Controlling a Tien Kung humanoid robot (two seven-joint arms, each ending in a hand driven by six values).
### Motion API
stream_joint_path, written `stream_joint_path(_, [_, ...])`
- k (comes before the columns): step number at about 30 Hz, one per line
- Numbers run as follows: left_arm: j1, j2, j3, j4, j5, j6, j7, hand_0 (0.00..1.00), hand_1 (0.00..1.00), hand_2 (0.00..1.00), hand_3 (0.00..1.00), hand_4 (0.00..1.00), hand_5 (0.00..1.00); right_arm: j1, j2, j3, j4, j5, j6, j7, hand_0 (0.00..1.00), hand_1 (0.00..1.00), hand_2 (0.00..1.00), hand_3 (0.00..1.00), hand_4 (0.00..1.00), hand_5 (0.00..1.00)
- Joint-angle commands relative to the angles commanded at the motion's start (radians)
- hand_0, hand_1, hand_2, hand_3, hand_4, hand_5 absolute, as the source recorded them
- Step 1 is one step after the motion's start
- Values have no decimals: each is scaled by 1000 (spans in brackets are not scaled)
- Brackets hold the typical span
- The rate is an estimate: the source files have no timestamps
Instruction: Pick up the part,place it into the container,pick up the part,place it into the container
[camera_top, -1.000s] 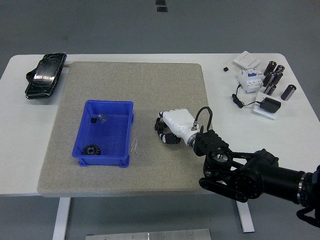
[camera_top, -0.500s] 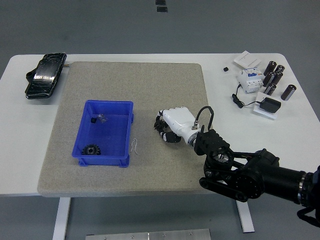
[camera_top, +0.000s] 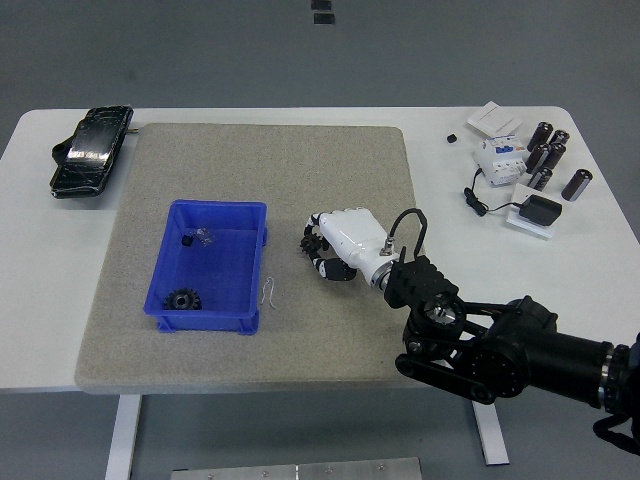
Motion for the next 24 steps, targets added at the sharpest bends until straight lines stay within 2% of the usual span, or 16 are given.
stream_joint_path(4, [-1, 0, 0, 0, 0, 1, -1, 681, 639, 606, 595, 667, 344, 13, 13, 32, 65, -45, -3, -17, 283, 420, 435, 574, 524, 78])
stream_joint_path(10, [-1, 0, -2, 0, 3, 2, 1, 681, 639, 606, 596, 668, 348, 40, 62, 52, 135, -85, -10, -32, 282, 425, 433, 573, 532, 76])
stream_joint_path(15, [-2, 1, -3, -1, 6, 1, 2, 681, 639, 606, 596, 668, 348, 56, 108, 29, 139, -88, -2, -35, 282, 425, 433, 573, 532, 76])
stream_joint_path(16, [-2, 1, -3, -1, 6, 2, 2, 681, 639, 607, 596, 671, 352, 57, 115, 23, 137, -85, 2, -35, 320, 485, 526, 641, 495, 130])
stream_joint_path(21, [-1, 2, -8, -2, 12, 2, 6, 681, 639, 607, 596, 671, 352, 60, 137, -17, 129, -69, 25, -33, 320, 485, 526, 641, 495, 130])
stream_joint_path(22, [0, 2, -8, -2, 12, 2, 6, 681, 639, 608, 597, 671, 356, 59, 140, -25, 126, -65, 32, -32, 617, 693, 722, 691, 567, 352])
stream_joint_path(24, [-1, 2, -7, -2, 11, 2, 6, 681, 639, 608, 597, 671, 356, 59, 144, -36, 122, -61, 44, -31, 617, 693, 722, 691, 567, 352])
